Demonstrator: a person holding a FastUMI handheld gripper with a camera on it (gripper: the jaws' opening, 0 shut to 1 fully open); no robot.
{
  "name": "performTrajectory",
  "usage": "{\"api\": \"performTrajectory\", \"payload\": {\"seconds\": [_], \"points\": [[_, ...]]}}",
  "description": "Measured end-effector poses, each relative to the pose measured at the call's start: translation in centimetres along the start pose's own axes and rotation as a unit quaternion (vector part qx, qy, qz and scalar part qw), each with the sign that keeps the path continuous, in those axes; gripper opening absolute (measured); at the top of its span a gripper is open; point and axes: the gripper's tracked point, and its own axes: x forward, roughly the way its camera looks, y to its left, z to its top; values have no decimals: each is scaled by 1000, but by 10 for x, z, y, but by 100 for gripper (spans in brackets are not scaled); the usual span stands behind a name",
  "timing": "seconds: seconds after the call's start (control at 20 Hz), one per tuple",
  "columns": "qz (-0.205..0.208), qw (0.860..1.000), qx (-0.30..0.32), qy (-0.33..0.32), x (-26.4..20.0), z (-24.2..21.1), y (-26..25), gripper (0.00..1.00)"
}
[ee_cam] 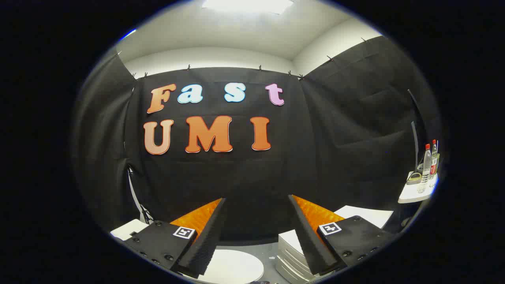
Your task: Open the toilet lid.
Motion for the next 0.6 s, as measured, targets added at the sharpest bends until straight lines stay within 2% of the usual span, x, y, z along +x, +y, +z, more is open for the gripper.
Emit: {"api": "performTrajectory", "payload": {"seconds": [0.15,0.6], "points": [[-9,1000,-1,17,-2,-9,-6,98],[-3,1000,-14,8,-11,4,-1,98]]}}
